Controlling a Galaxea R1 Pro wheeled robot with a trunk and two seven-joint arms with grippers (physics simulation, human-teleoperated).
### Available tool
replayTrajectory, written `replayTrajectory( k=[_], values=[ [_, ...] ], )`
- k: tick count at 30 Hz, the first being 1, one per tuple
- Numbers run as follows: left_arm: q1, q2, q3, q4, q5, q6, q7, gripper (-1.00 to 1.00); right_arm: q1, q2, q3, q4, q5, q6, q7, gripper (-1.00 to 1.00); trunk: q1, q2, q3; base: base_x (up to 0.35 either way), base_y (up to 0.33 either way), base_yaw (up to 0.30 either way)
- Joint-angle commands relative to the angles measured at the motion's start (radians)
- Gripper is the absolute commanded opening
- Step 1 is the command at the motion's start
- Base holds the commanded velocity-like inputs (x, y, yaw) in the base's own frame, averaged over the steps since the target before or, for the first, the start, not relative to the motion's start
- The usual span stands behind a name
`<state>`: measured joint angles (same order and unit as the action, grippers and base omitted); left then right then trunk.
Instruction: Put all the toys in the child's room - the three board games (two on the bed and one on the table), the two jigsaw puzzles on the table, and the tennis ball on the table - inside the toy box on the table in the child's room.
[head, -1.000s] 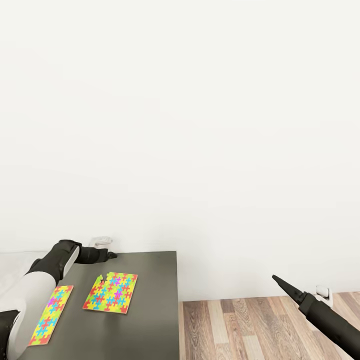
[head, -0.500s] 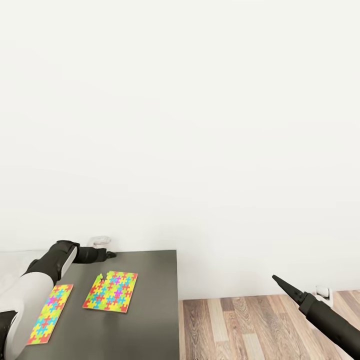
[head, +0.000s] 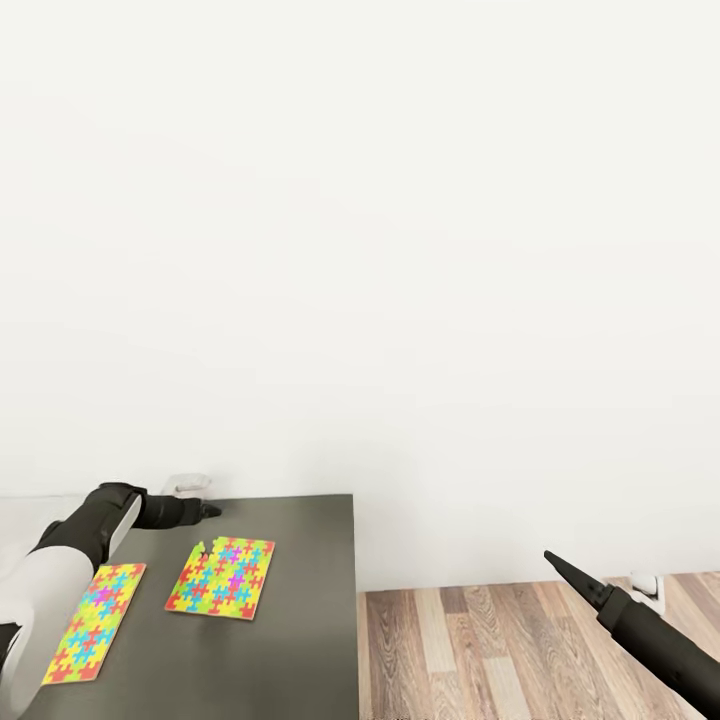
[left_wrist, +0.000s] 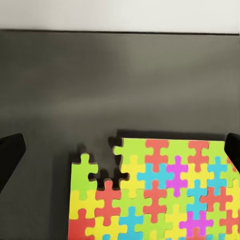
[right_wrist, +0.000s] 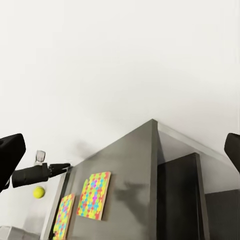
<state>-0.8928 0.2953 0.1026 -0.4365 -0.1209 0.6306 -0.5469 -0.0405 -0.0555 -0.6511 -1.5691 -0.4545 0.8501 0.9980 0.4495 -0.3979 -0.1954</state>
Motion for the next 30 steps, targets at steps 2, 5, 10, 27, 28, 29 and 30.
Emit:
replayTrajectory(
  k=[2, 5, 10, 27, 28, 29, 30],
  values=[
    [0.0, 0.0, 0.008, 0.005, -0.011, 0.005, -0.008, 1.0, -0.001, 0.0, -0.001, 0.0, 0.0, 0.005, 0.002, 1.0, 0.001, -0.002, -0.005, 0.0, 0.0, 0.0],
    [0.001, 0.001, 0.008, 0.021, -0.01, 0.004, -0.008, 1.0, -0.001, 0.0, -0.001, 0.0, 0.001, 0.004, 0.002, 1.0, 0.001, -0.002, -0.01, 0.0, 0.0, 0.0],
    [0.001, -0.003, 0.007, 0.038, -0.01, 0.0, -0.008, 1.0, -0.001, 0.0, -0.001, 0.0, 0.0, 0.004, 0.002, 1.0, 0.001, -0.002, -0.018, 0.0, 0.0, 0.0],
    [0.002, -0.007, 0.006, 0.065, -0.011, -0.002, -0.008, 1.0, -0.001, 0.0, -0.002, 0.0, -0.01, 0.004, 0.004, 1.0, 0.001, -0.002, -0.024, 0.0, 0.0, 0.0],
    [0.002, -0.007, 0.006, 0.066, -0.011, -0.002, -0.008, 1.0, -0.001, 0.0, -0.001, 0.0, -0.01, 0.004, 0.004, 1.0, 0.001, -0.002, -0.024, 0.0, 0.0, 0.0],
    [0.002, -0.007, 0.006, 0.067, -0.011, -0.002, -0.008, 1.0, -0.001, 0.0, -0.001, 0.0, -0.01, 0.004, 0.003, 1.0, 0.001, -0.002, -0.024, 0.0, 0.0, 0.0],
    [0.003, -0.007, 0.006, 0.068, -0.011, -0.002, -0.008, 1.0, -0.001, 0.0, -0.001, 0.0, -0.009, 0.004, 0.003, 1.0, 0.001, -0.002, -0.025, 0.0, 0.0, 0.0]
  ],
)
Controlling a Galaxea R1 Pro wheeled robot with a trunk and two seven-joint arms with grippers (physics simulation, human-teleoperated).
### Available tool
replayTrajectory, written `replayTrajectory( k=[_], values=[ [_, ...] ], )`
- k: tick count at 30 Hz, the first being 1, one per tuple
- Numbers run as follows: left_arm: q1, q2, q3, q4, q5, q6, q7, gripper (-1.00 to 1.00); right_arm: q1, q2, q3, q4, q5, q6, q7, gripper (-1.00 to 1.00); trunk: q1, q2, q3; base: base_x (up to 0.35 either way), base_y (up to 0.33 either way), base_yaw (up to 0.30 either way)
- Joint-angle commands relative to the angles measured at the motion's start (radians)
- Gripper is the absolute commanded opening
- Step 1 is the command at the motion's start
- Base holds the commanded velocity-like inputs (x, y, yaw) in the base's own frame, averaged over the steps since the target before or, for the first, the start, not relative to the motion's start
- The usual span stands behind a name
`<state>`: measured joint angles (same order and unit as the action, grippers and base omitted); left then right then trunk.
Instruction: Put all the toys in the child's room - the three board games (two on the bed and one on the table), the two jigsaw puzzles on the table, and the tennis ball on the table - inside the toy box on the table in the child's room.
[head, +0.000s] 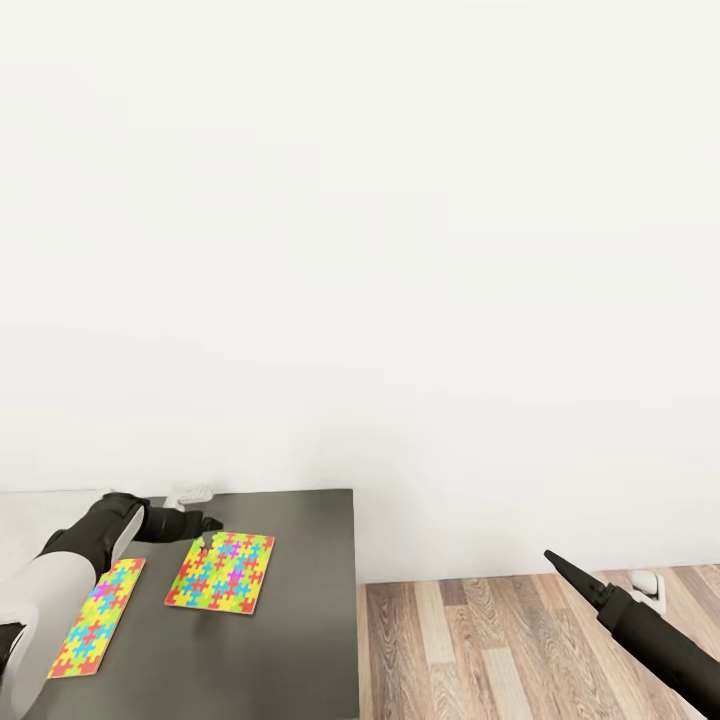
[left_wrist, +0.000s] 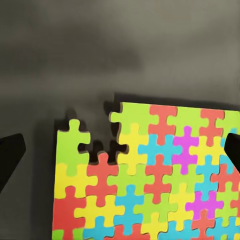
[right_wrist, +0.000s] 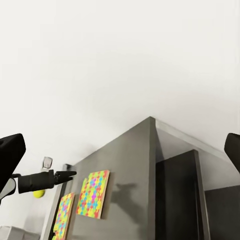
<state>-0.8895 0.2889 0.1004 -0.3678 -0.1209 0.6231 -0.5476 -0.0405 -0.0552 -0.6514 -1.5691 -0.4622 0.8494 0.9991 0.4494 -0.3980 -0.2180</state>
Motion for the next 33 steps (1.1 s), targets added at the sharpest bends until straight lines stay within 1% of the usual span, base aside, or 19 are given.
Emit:
replayTrajectory(
  k=[1, 10, 33],
  values=[
    [-0.001, -0.001, 0.008, 0.0, -0.011, 0.006, -0.008, 1.0, -0.001, 0.0, -0.001, 0.0, -0.001, 0.005, 0.002, 1.0, 0.001, -0.002, -0.003, 0.0, 0.0, 0.0],
    [0.001, -0.001, 0.008, 0.002, -0.011, 0.005, -0.008, 1.0, -0.001, -0.001, -0.001, 0.0, 0.0, 0.005, 0.001, 1.0, 0.001, -0.002, -0.014, 0.0, 0.0, 0.0],
    [0.004, 0.0, 0.008, 0.003, -0.011, 0.004, -0.008, 1.0, -0.001, 0.0, -0.001, 0.0, 0.003, 0.005, 0.001, 1.0, 0.001, -0.002, -0.051, 0.0, 0.0, 0.0]
  ],
)
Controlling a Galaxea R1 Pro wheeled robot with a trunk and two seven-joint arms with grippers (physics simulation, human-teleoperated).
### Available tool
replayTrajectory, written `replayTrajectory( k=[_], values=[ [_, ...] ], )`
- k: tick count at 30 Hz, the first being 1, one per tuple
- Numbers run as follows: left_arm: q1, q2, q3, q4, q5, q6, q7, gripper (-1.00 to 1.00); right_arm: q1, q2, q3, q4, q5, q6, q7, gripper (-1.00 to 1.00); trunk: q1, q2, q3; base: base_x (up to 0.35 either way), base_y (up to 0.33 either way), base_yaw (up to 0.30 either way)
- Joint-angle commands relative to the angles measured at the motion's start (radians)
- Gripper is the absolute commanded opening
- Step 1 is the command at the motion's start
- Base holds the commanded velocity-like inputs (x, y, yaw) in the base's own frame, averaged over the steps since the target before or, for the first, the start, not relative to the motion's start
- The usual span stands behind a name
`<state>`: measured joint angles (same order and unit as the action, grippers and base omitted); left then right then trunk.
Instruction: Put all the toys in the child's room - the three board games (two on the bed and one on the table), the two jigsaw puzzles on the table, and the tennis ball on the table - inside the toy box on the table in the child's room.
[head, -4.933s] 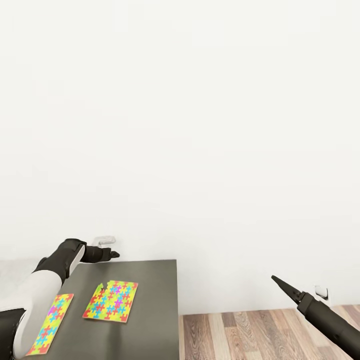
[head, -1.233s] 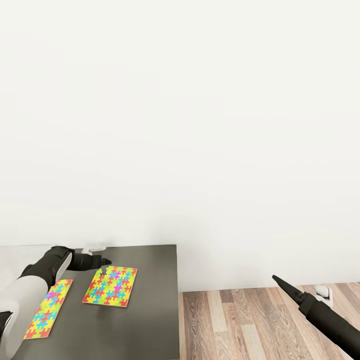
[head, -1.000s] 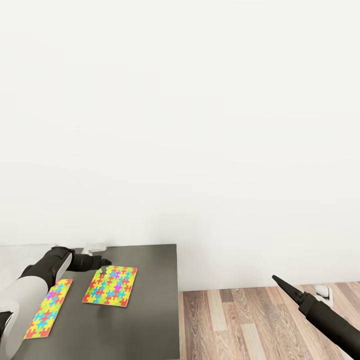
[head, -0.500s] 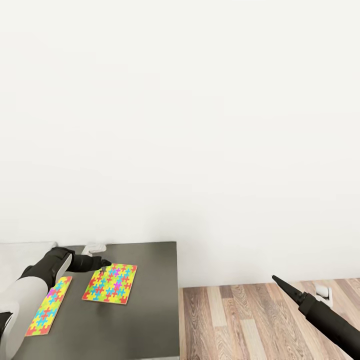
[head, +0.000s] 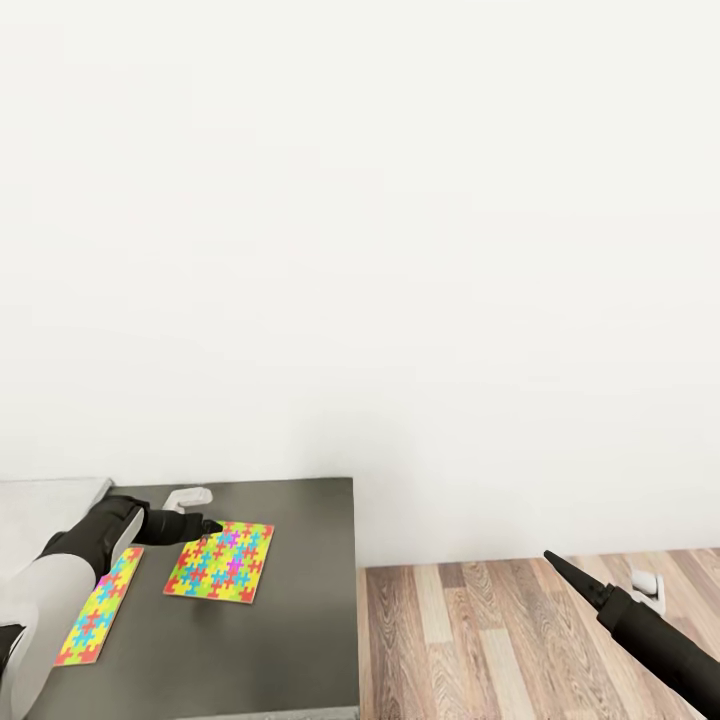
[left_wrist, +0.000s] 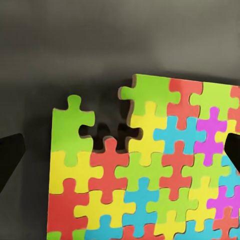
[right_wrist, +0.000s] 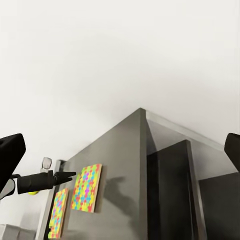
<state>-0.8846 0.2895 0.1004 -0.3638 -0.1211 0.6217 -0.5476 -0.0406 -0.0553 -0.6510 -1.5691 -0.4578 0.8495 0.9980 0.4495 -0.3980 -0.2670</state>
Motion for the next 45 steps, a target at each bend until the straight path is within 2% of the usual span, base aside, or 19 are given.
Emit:
replayTrajectory(
  k=[1, 15, 20, 22, 26, 32, 45],
  values=[
    [-0.001, -0.001, 0.009, -0.001, -0.01, 0.005, -0.008, 1.0, -0.001, 0.0, -0.001, 0.0, -0.002, 0.005, 0.002, 1.0, 0.0, -0.002, -0.004, 0.0, 0.0, 0.0],
    [-0.001, 0.006, 0.009, 0.005, -0.009, -0.032, -0.016, 1.0, -0.001, -0.001, -0.001, 0.0, -0.006, 0.005, 0.003, 1.0, 0.0, -0.002, -0.019, 0.0, 0.0, 0.0],
    [-0.001, 0.008, 0.008, 0.015, -0.012, -0.059, -0.104, 1.0, -0.001, -0.001, -0.001, 0.0, -0.007, 0.005, 0.004, 1.0, 0.0, -0.002, -0.02, 0.0, 0.0, 0.0],
    [-0.001, 0.009, 0.007, 0.018, -0.013, -0.086, -0.167, 1.0, -0.001, 0.0, -0.001, 0.0, -0.007, 0.005, 0.004, 1.0, 0.0, -0.002, -0.02, 0.0, 0.0, 0.0],
    [-0.001, 0.009, 0.006, 0.02, -0.027, -0.101, -0.202, 1.0, -0.001, 0.0, -0.001, 0.0, -0.007, 0.005, 0.004, 1.0, 0.0, -0.002, -0.02, 0.0, 0.0, 0.0],
    [-0.001, 0.01, 0.007, 0.031, -0.056, -0.109, -0.214, 1.0, -0.001, 0.0, -0.001, 0.0, -0.007, 0.005, 0.004, 1.0, 0.0, -0.002, -0.02, 0.0, 0.0, 0.0],
    [-0.001, 0.01, 0.007, 0.041, -0.061, -0.113, -0.218, 1.0, -0.001, 0.0, -0.001, 0.0, -0.002, 0.005, 0.004, 1.0, 0.0, -0.002, -0.02, 0.0, 0.0, 0.0]
  ],
)
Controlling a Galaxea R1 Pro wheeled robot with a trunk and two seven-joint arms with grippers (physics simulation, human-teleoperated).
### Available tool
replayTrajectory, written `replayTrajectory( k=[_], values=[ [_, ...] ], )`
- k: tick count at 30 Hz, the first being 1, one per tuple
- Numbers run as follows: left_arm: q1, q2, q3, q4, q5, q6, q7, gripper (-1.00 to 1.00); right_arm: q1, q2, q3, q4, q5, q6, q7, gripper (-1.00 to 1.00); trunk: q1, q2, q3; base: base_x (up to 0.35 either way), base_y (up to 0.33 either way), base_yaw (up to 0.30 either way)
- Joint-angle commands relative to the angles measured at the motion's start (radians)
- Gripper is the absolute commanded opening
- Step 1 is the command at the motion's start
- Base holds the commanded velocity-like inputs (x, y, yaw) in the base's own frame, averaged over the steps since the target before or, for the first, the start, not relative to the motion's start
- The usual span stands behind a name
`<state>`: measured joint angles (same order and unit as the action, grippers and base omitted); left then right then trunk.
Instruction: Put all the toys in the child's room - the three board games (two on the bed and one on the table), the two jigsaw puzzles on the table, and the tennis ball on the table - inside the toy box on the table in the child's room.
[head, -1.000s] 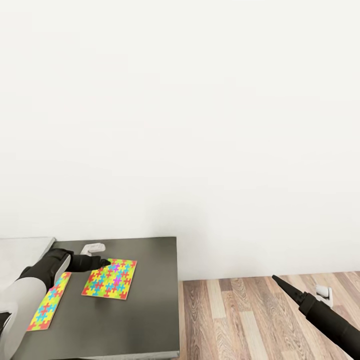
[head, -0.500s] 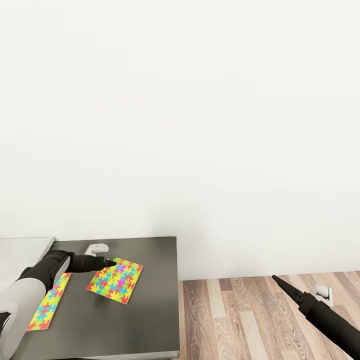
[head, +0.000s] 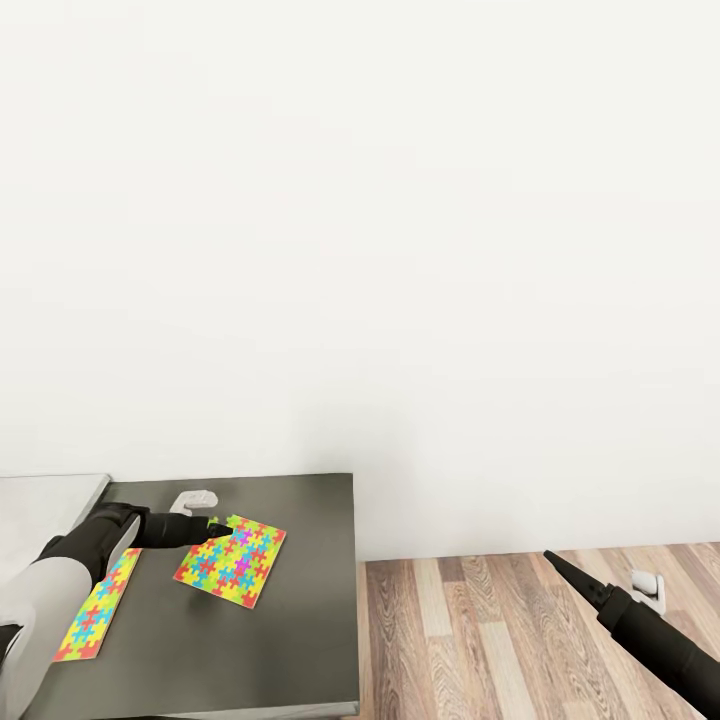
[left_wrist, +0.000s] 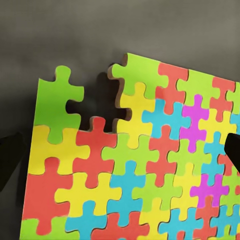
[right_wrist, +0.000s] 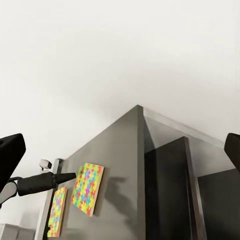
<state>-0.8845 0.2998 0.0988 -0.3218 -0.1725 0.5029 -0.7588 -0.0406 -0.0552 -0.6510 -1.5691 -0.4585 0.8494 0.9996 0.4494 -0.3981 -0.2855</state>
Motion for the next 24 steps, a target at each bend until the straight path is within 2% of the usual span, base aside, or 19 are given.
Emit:
replayTrajectory(
  k=[1, 24],
  values=[
    [-0.001, -0.001, 0.009, -0.001, -0.01, 0.006, -0.007, 1.0, -0.001, 0.0, -0.001, 0.0, -0.001, 0.005, 0.002, 1.0, 0.001, -0.002, -0.002, 0.0, 0.0, 0.0],
    [-0.001, 0.01, 0.009, 0.0, -0.012, 0.005, -0.016, 1.0, -0.001, 0.0, -0.001, 0.0, -0.003, 0.005, 0.002, 1.0, 0.001, -0.002, -0.002, 0.0, 0.0, 0.0]
  ],
)
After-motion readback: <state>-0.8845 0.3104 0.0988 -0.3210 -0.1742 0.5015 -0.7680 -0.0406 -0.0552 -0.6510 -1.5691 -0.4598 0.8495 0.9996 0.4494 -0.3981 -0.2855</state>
